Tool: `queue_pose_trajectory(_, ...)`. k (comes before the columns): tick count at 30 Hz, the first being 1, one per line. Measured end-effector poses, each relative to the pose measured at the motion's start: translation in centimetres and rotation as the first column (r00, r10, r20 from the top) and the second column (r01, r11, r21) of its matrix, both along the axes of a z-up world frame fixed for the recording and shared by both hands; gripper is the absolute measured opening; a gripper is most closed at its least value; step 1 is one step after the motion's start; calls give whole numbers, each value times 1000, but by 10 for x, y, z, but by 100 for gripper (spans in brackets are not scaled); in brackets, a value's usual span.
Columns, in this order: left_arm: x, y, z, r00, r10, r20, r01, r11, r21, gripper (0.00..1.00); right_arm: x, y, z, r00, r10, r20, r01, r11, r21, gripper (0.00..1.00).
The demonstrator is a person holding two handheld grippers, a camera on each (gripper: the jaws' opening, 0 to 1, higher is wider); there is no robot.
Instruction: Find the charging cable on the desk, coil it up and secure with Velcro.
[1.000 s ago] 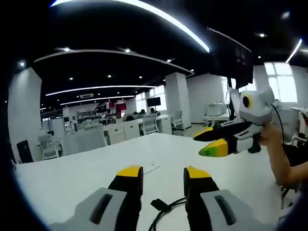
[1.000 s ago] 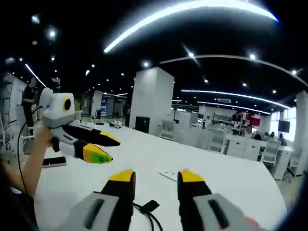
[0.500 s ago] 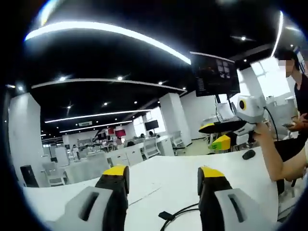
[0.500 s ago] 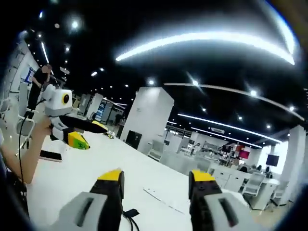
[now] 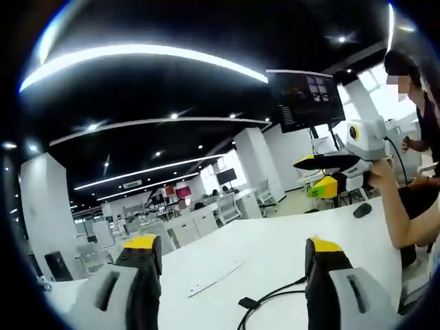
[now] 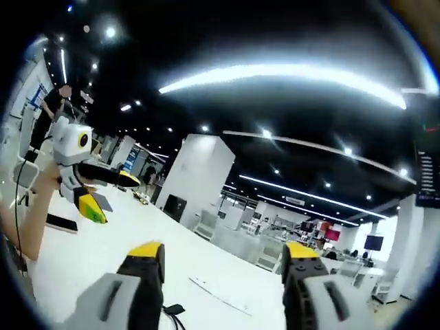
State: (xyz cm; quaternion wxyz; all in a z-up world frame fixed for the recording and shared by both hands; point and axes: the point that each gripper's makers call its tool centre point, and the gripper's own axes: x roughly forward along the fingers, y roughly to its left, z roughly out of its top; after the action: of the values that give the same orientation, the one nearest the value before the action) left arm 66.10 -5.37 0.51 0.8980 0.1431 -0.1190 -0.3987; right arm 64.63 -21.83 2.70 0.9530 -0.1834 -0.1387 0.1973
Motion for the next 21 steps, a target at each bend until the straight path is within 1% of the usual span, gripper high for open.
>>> queue_pose_trajectory(1,-2,-1,1,1000,-2,6,2,1000,1,90,-3,0,3,1000,1,14,-1,1000,11,84)
queue_pose_trajectory(2,-6,-2,2,1000,-7,16,7,1000,3,91,-8,-1,9,999,-4,41,3,1000,24,88)
queue_pose_trajectory(3,-11,-4,4,999,-14,29,14,1000,8,92,-11,-3,12,998,-14,54,12,999,36,91)
queue_pose_trajectory(4,-12,-5,4,999,-16,31,16,1000,8,94,-13,-4,13,998,-22,56,20,999,37,95)
queue_pose_trajectory(6,-17,-8,5,999,-25,38,25,1000,12,94,-15,-15,19,996,-60,61,56,997,58,94)
queue_pose_trajectory(7,-18,-10,5,999,-30,45,29,999,15,94,-16,-16,21,996,-61,68,57,997,61,95)
queue_pose_trajectory(8,-19,-10,5,998,-35,49,34,999,16,94,-16,-19,23,996,-61,71,55,995,85,95)
queue_pose_trajectory(9,-19,-11,5,998,-39,51,38,999,16,94,-16,-19,25,996,-49,71,41,993,110,95)
queue_pose_trajectory(10,-16,-10,5,998,-44,53,43,999,17,94,-16,-19,26,997,-40,72,31,992,120,95)
queue_pose_trajectory(12,-12,-8,5,998,-41,48,41,999,15,94,-17,-17,31,997,-8,79,-6,984,179,95)
queue_pose_trajectory(13,-11,-7,6,998,-36,48,35,999,13,94,-19,-16,38,995,9,102,-32,974,225,95)
queue_pose_trajectory(14,-11,-6,6,998,-30,51,29,1000,11,94,-24,-15,51,985,38,166,-85,955,283,95)
queue_pose_trajectory(15,-10,-5,7,998,-23,51,22,1000,8,94,-31,-15,64,968,69,242,-149,933,328,95)
queue_pose_trajectory(16,-10,-4,7,999,-16,51,16,1000,4,94,-38,-17,74,949,89,304,-200,912,359,95)
queue_pose_trajectory(17,-10,-4,7,999,-12,52,12,1000,2,94,-44,-23,83,930,86,359,-236,885,401,95)
queue_pose_trajectory(19,-11,-4,8,999,-7,54,7,1000,-1,94,-56,-32,96,890,62,452,-270,870,412,95)
queue_pose_trajectory(20,-11,-4,9,998,-5,56,5,1000,-3,94,-68,-31,95,870,28,493,-260,876,407,95)
queue_pose_trajectory(21,-11,-4,9,998,-4,58,4,1000,-6,94,-80,-31,97,843,0,539,-266,869,416,95)
